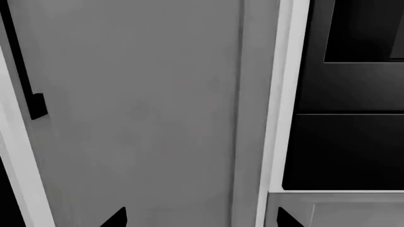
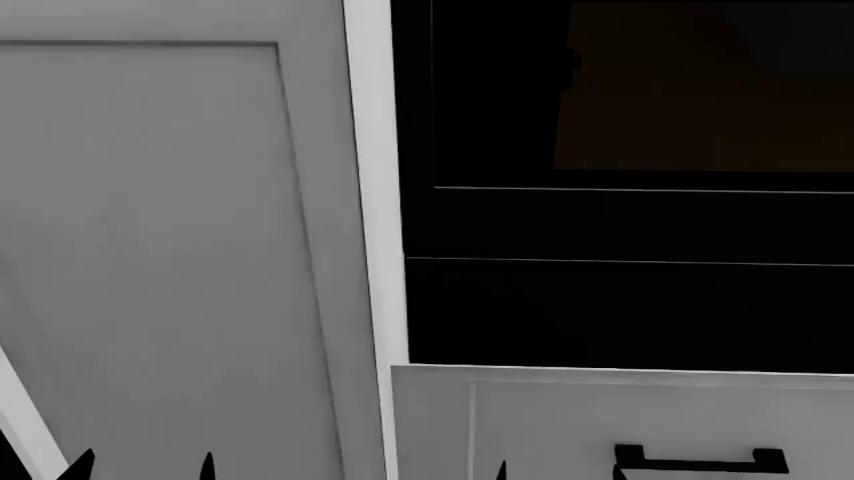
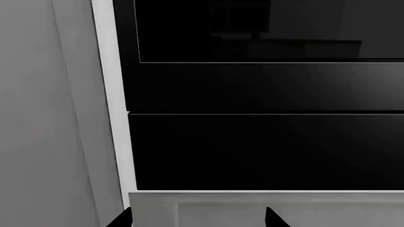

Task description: Navigate to the hood.

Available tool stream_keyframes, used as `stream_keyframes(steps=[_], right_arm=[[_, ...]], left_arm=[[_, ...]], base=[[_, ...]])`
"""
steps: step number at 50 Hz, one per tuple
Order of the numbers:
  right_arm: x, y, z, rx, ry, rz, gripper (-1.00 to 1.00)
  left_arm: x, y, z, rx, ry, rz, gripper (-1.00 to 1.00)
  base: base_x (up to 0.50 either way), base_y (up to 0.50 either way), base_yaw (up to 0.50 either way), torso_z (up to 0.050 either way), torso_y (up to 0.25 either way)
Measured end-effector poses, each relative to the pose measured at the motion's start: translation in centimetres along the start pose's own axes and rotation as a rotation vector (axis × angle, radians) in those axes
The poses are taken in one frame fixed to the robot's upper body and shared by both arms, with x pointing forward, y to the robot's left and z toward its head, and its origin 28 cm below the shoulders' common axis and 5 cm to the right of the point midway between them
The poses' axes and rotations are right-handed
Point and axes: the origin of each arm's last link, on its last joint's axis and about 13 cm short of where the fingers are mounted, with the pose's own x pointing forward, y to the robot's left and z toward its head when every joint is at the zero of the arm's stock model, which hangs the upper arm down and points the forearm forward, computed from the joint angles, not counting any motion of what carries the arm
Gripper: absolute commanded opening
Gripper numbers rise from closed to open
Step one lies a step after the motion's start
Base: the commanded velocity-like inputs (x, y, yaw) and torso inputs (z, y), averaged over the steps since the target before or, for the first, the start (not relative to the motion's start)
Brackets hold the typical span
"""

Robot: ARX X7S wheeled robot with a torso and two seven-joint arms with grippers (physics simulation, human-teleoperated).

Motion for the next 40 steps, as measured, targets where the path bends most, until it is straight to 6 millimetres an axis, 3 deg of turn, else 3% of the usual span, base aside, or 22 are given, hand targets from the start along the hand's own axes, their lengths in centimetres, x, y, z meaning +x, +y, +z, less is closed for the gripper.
stream_keyframes(steps=[31,40], right_arm=[[-0.24,0.14,0.08,-0.066,-0.033,-0.023,1.0],[-0.41,0.22,0.08,-0.089,-0.049,-0.013,1.0]], left_arm=[[-0.16,0.0,0.11,-0.011,-0.001,-0.024,1.0],[-0.18,-0.03,0.11,-0.005,0.0,-0.037,1.0]], base=[[0.0,0.0,0.0,0.0,0.0],[0.0,0.0,0.5,0.0,0.0]])
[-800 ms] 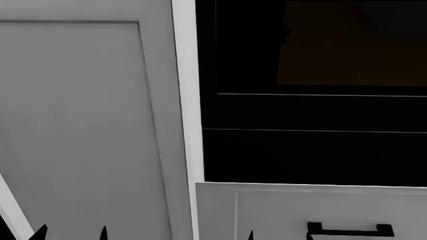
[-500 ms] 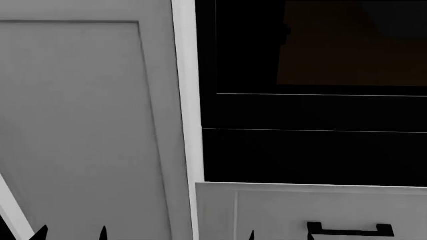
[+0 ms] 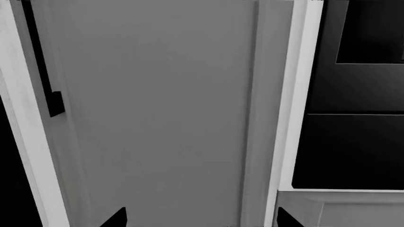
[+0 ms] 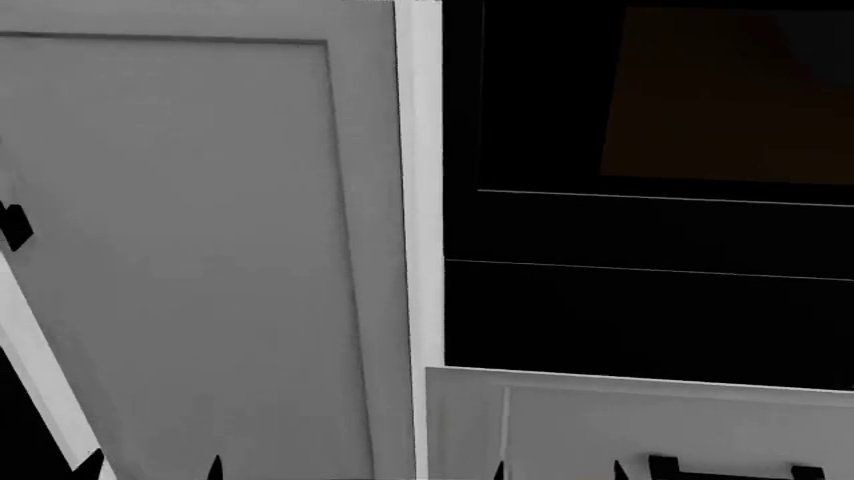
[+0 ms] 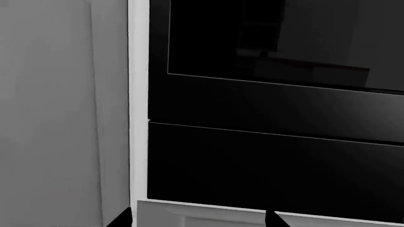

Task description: Navigate to the hood.

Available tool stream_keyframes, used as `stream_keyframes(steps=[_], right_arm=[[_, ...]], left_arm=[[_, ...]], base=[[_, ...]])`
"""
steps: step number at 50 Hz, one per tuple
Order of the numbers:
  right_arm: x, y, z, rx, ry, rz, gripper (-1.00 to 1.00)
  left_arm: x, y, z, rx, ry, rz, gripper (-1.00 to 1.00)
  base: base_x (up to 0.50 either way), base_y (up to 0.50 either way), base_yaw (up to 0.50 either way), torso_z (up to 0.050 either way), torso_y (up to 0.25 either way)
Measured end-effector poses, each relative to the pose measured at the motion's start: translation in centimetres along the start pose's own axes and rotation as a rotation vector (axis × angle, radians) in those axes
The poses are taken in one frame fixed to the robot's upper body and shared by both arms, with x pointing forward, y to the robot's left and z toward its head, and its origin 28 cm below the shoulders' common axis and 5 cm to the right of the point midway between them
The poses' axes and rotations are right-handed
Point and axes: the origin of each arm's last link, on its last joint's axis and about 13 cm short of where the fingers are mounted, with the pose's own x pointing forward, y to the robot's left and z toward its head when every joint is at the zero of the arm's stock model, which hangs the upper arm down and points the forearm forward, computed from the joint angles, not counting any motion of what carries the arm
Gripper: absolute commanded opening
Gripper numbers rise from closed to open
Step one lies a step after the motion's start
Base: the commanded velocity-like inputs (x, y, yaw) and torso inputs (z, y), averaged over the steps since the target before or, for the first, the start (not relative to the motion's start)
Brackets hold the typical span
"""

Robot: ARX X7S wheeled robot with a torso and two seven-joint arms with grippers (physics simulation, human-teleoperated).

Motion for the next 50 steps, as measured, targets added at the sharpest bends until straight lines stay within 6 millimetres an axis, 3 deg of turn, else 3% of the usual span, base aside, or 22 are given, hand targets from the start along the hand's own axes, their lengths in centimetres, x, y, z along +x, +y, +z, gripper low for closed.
stream_keyframes(steps=[50], right_arm=[[-0.11,0.32,0.02,-0.023,-0.006,0.041,1.0]], left_arm=[[0.18,0.27,0.1,-0.012,0.001,-0.01,1.0]], base=[[0.0,0.0,0.5,0.0,0.0]])
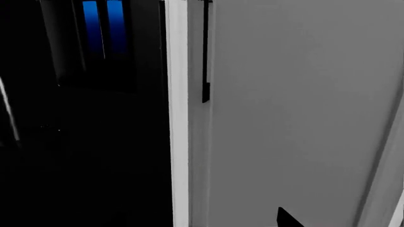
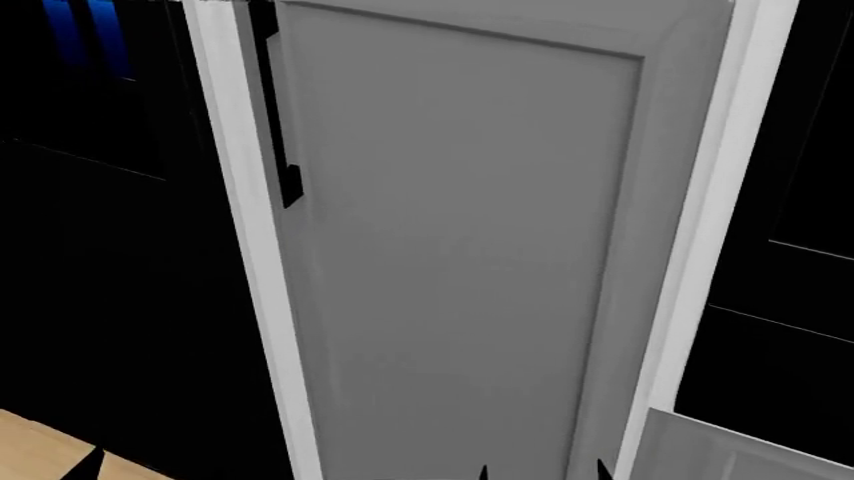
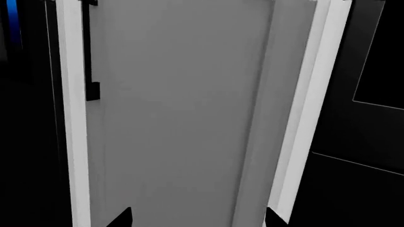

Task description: Navigate to the hood.

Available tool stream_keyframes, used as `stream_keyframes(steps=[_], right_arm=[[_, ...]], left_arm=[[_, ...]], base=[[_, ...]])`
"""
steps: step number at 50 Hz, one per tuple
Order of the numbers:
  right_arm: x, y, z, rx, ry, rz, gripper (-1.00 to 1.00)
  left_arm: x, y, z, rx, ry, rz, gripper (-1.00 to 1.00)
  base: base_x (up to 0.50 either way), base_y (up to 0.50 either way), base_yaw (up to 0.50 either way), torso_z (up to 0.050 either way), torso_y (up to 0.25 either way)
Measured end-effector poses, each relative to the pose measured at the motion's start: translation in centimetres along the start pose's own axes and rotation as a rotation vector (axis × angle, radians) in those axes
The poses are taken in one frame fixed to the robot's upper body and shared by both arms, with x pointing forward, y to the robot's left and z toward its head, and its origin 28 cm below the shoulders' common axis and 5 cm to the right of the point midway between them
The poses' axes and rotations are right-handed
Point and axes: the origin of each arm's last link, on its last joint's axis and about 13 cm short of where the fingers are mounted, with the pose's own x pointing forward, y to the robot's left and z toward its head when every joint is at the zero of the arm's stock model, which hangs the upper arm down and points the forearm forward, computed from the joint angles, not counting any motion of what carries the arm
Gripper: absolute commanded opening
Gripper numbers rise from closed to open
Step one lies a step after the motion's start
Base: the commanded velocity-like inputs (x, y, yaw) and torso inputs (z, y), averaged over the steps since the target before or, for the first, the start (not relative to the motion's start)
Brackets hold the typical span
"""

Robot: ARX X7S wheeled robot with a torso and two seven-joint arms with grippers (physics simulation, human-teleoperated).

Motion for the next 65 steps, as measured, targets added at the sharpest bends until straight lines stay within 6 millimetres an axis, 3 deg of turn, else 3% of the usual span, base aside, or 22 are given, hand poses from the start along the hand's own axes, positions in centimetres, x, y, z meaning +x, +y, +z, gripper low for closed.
stream_keyframes(steps=[65], right_arm=[[0.24,-0.09,-0.04,-0.003,0.007,-0.005,1.0]], left_arm=[[0.27,-0.04,0.01,-0.003,0.002,-0.01,1.0]], base=[[0.0,0.0,0.5,0.0,0.0]])
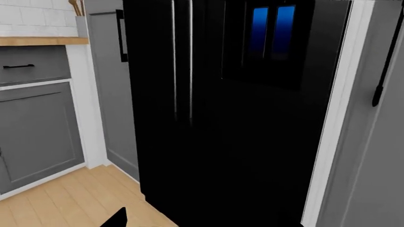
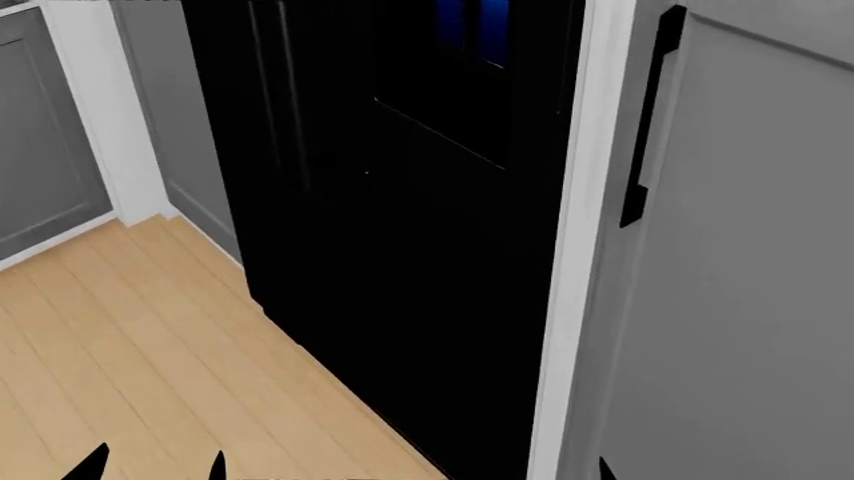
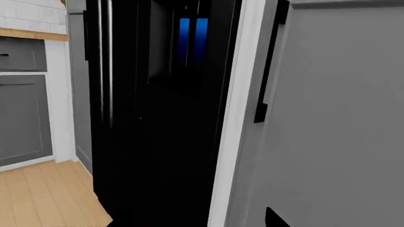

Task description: Navigate to the hood.

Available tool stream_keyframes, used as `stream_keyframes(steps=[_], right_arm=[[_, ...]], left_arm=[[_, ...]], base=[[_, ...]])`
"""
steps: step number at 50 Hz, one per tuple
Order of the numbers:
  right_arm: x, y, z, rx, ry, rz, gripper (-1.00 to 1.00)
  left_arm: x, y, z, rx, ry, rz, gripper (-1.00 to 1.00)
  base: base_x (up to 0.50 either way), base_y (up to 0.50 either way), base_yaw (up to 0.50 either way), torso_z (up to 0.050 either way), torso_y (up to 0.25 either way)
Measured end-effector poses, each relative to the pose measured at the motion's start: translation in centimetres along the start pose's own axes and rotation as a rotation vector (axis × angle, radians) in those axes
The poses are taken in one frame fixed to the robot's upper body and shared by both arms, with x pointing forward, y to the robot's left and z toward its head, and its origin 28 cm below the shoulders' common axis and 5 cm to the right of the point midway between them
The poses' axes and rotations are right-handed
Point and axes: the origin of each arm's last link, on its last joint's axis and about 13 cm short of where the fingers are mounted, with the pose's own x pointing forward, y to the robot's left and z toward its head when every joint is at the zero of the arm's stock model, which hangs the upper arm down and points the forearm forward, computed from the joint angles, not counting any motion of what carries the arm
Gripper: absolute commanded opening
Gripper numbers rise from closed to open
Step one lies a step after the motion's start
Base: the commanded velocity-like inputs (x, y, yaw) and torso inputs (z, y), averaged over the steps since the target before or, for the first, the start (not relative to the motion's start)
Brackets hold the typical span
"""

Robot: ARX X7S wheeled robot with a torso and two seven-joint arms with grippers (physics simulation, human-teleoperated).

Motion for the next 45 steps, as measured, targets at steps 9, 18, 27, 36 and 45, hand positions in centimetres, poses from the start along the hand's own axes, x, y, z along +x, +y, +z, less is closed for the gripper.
stream_keyframes(steps=[9,18,27,36,45], right_arm=[[0.02,0.05,0.0,-0.001,0.001,0.0,1.0],[0.03,0.05,-0.05,0.0,0.002,0.003,1.0],[0.0,0.04,-0.06,0.0,0.005,0.005,1.0],[-0.04,0.03,-0.04,0.0,0.006,0.009,1.0],[0.0,0.0,-0.06,-0.001,0.002,0.007,1.0]], left_arm=[[0.01,0.03,-0.01,0.003,0.001,-0.001,1.0],[0.05,0.03,-0.06,0.004,0.001,-0.002,1.0],[0.01,0.0,-0.06,0.006,-0.002,-0.002,1.0],[-0.03,-0.02,-0.01,0.005,-0.005,0.0,1.0],[0.02,-0.03,-0.02,0.007,-0.007,0.008,1.0]], base=[[0.0,0.0,0.5,0.0,0.0],[0.0,0.0,0.5,0.0,0.0],[0.0,0.0,0.5,0.0,0.0],[0.01,0.01,0.5,0.0,0.0],[0.02,0.03,0.5,0.0,0.0]])
